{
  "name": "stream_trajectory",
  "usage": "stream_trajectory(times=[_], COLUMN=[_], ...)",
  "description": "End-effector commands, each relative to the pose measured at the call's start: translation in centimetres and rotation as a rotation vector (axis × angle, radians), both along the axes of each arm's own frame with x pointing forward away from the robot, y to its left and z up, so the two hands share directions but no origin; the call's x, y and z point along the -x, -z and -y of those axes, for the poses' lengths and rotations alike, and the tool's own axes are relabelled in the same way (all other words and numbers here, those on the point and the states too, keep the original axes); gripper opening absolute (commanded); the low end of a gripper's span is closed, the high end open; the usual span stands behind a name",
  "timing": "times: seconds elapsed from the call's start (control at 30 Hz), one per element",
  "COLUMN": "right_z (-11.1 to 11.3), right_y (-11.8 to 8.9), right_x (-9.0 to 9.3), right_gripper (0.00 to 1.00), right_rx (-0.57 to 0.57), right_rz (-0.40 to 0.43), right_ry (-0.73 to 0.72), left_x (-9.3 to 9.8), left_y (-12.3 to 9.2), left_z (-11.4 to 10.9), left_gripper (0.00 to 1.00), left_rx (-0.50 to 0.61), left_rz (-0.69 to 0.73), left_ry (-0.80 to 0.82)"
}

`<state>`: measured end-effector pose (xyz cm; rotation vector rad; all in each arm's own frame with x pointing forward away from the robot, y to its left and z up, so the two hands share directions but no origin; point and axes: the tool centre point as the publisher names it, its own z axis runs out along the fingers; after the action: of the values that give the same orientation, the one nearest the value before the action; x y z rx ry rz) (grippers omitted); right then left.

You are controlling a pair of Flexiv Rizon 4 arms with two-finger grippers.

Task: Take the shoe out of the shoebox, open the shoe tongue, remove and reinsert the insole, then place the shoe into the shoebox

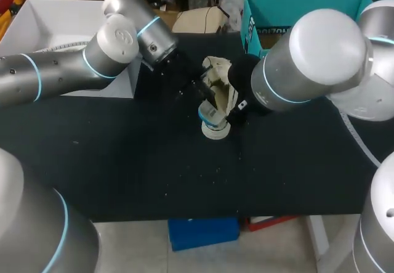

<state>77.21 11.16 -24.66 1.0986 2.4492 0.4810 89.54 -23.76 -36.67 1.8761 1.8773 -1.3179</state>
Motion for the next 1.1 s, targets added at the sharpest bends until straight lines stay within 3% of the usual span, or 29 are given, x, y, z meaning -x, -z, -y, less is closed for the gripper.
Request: stream_trajectory(times=[0.03, 0.37, 0.43, 0.53, 0.57, 0.6, 0.77, 0.87, 1.1], right_z=[0.0, 0.0, 0.0, 0.0, 0.0, 0.0, 0.0, 0.0, 0.0], right_y=[0.1, 0.1, 0.1, 0.1, 0.1, 0.1, 0.1, 0.1, 0.1], right_x=[0.0, 0.0, 0.0, 0.0, 0.0, 0.0, 0.0, 0.0, 0.0], right_gripper=[1.0, 1.0, 1.0, 1.0, 1.0, 1.0, 1.0, 1.0, 1.0], right_rx=[-0.003, -0.003, -0.003, -0.003, -0.003, -0.003, -0.003, -0.003, -0.003], right_rz=[0.0, 0.0, 0.0, 0.0, 0.0, 0.0, 0.0, 0.0, 0.0], right_ry=[-0.001, -0.001, -0.001, -0.001, -0.001, -0.001, -0.001, -0.001, -0.001], left_x=[-1.0, -2.3, -2.0, -1.2, -0.8, -0.5, 1.4, 2.4, 4.6], left_y=[0.4, 0.9, 0.6, 0.2, 0.0, -0.2, -1.6, -2.5, -2.9], left_z=[0.8, 1.1, 1.0, 0.5, 0.3, 0.1, -1.4, -2.0, -2.1], left_gripper=[0.0, 0.0, 0.29, 0.45, 0.53, 0.68, 0.65, 0.55, 0.45], left_rx=[-0.011, -0.048, -0.054, -0.06, -0.061, -0.06, -0.059, -0.051, -0.075], left_rz=[0.003, 0.016, 0.016, 0.013, 0.011, 0.006, 0.003, 0.004, -0.012], left_ry=[0.005, -0.023, -0.025, -0.02, -0.018, -0.013, -0.006, 0.001, 0.049])
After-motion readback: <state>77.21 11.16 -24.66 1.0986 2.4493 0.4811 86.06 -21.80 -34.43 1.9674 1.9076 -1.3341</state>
